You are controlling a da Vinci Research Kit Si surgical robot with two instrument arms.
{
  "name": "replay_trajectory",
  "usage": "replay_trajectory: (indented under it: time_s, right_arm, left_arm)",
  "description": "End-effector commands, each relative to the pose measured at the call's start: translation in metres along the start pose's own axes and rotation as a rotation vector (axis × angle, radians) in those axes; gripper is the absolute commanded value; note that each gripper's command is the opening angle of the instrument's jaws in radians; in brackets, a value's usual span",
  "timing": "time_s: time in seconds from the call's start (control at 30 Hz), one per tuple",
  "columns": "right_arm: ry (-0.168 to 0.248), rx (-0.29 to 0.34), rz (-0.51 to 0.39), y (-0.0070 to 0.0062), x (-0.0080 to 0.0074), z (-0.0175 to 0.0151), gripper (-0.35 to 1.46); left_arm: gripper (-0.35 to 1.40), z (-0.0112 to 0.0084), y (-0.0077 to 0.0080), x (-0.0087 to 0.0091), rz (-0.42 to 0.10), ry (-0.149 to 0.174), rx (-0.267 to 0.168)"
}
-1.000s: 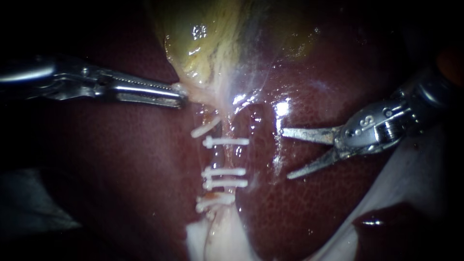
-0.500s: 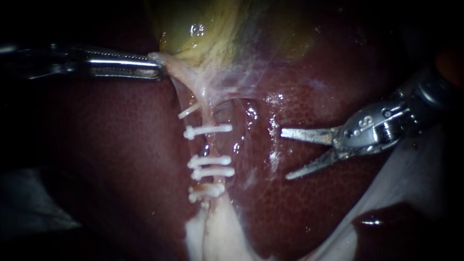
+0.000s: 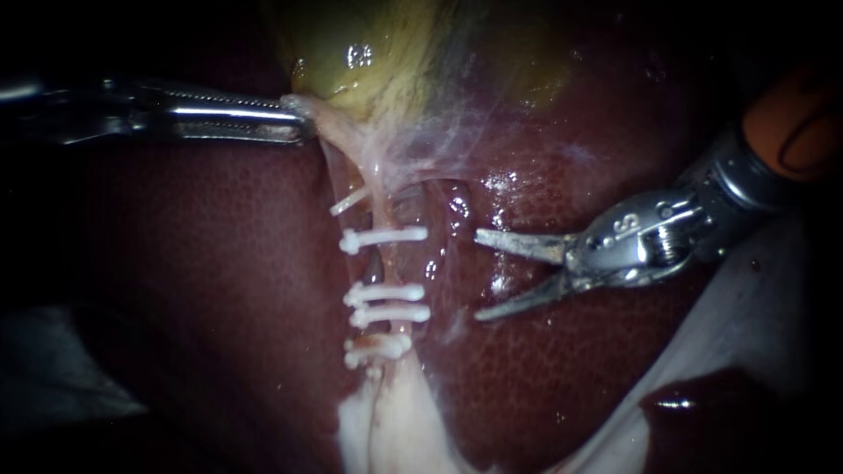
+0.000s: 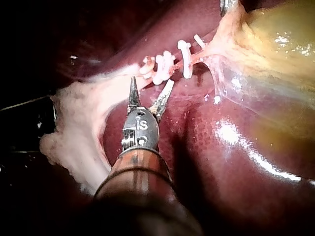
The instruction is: Go to the cutting position right tube
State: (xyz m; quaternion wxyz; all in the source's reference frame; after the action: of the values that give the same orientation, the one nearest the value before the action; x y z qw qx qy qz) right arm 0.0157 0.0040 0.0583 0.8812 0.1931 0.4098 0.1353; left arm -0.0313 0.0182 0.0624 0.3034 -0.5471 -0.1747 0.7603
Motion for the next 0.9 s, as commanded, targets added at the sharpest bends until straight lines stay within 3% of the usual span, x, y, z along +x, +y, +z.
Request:
replay_trajectory:
  time_s: [0.03,0.13,0.27,0.47,0.7,0.9]
  right_arm:
    - [0.002,0.019,0.018,0.0001,-0.0003,0.0006,1.43]
    - [-0.001,0.05,0.055,0.0002,-0.0013,0.0019,1.43]
    - [-0.041,0.096,0.092,0.0004,-0.0033,0.0042,1.43]
    - [-0.047,0.139,0.126,0.0013,-0.0058,0.0065,1.43]
    - [-0.016,0.193,0.147,0.0027,-0.0063,0.0079,1.38]
    - [0.001,0.222,0.158,0.003,-0.006,0.0096,1.37]
  left_arm:
    - [-0.35,0.0,0.0,0.0,0.0,-0.001,0.0]
    - [-0.35,-0.0001,0.0,0.0001,-0.001,-0.001,-0.001]
    - [-0.35,-0.0002,0.0,0.0001,-0.001,-0.001,-0.001]
    - [-0.35,-0.0003,0.0,0.0001,-0.001,-0.001,-0.002]
    - [-0.35,-0.0003,0.0001,0.0001,-0.001,-0.001,-0.001]
    - [-0.35,-0.0004,0.0002,0.0001,-0.001,-0.001,-0.001]
